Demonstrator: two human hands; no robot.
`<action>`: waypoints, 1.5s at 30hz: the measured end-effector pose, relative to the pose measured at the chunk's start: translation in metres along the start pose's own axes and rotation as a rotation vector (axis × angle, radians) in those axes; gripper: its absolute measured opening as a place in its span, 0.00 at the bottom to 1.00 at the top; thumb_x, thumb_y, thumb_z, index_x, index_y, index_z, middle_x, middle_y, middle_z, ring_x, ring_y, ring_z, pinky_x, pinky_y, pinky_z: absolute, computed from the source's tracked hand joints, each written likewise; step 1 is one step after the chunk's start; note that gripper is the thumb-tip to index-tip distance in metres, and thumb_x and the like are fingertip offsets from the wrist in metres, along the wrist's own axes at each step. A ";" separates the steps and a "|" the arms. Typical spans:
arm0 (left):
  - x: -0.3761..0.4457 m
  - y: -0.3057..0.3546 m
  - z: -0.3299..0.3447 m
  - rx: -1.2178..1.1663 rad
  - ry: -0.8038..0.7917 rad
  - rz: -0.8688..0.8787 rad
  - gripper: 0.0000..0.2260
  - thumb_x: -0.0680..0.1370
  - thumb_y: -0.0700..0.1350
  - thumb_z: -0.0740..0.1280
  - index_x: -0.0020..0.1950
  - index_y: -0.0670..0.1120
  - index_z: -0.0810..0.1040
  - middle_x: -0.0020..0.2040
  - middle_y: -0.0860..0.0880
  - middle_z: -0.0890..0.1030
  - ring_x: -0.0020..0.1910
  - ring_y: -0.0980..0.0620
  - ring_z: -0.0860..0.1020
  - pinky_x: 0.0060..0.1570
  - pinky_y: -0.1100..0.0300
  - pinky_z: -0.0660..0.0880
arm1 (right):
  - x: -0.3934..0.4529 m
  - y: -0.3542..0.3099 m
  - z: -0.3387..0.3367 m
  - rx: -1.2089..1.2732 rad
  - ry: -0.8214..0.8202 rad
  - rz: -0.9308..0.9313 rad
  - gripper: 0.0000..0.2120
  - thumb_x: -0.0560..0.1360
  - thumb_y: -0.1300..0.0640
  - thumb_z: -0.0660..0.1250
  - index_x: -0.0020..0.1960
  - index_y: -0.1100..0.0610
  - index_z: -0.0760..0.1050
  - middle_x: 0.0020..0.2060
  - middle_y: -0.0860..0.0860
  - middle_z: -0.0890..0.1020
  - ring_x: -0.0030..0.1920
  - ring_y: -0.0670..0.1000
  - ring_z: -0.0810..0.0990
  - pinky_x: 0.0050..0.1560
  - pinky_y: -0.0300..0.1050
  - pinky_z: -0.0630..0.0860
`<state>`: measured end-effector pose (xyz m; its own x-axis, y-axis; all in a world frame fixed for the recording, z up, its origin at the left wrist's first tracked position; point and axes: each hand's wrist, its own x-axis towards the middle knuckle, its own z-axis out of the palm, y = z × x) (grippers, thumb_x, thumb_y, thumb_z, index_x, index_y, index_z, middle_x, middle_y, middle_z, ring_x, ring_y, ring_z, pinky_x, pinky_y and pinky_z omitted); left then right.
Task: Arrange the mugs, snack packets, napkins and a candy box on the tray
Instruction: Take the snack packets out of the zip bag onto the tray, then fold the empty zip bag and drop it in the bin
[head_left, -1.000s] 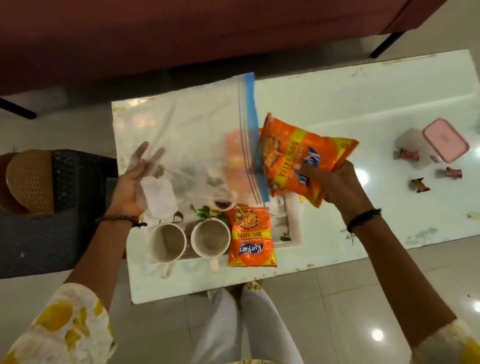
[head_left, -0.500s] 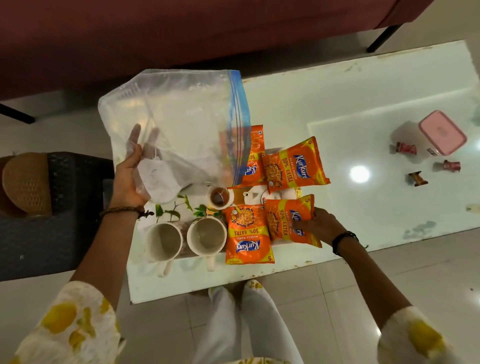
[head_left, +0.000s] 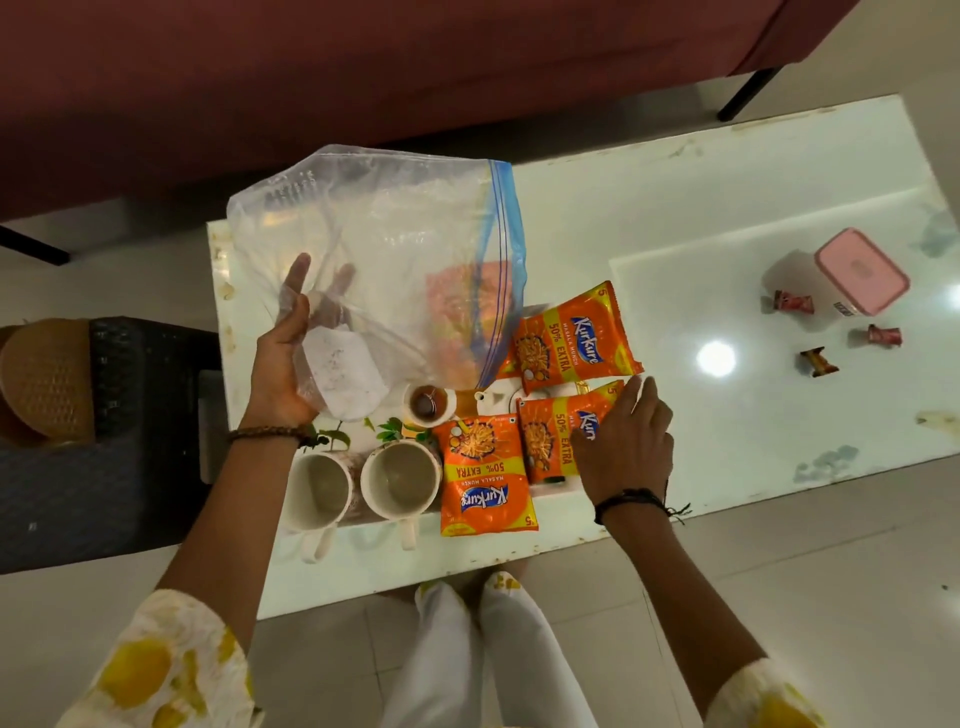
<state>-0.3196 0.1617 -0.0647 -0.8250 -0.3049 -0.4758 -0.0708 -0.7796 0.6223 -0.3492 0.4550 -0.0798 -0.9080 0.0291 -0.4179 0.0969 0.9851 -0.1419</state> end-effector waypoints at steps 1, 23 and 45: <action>-0.003 -0.001 0.003 -0.010 -0.003 0.008 0.14 0.81 0.45 0.54 0.58 0.57 0.76 0.58 0.51 0.83 0.41 0.59 0.82 0.48 0.64 0.79 | -0.006 -0.006 -0.003 0.039 0.027 -0.042 0.36 0.75 0.48 0.63 0.74 0.62 0.50 0.74 0.59 0.58 0.72 0.59 0.58 0.68 0.55 0.65; -0.118 -0.010 -0.019 -0.319 -0.089 -0.036 0.37 0.71 0.72 0.51 0.70 0.50 0.69 0.70 0.43 0.72 0.73 0.41 0.62 0.70 0.40 0.60 | -0.029 -0.074 -0.073 2.023 -0.734 0.101 0.12 0.76 0.70 0.54 0.45 0.57 0.71 0.29 0.53 0.80 0.32 0.48 0.80 0.40 0.40 0.80; -0.099 0.003 0.023 0.609 -0.036 -0.028 0.36 0.79 0.29 0.45 0.19 0.47 0.79 0.23 0.53 0.79 0.23 0.60 0.77 0.26 0.70 0.73 | -0.029 0.001 -0.098 1.500 -0.456 -0.323 0.27 0.75 0.74 0.49 0.24 0.56 0.73 0.27 0.47 0.84 0.30 0.44 0.82 0.35 0.36 0.77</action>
<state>-0.2510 0.2019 -0.0013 -0.8356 -0.2621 -0.4827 -0.3922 -0.3307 0.8584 -0.3624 0.4713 0.0201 -0.8036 -0.4590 -0.3788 0.4779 -0.1183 -0.8704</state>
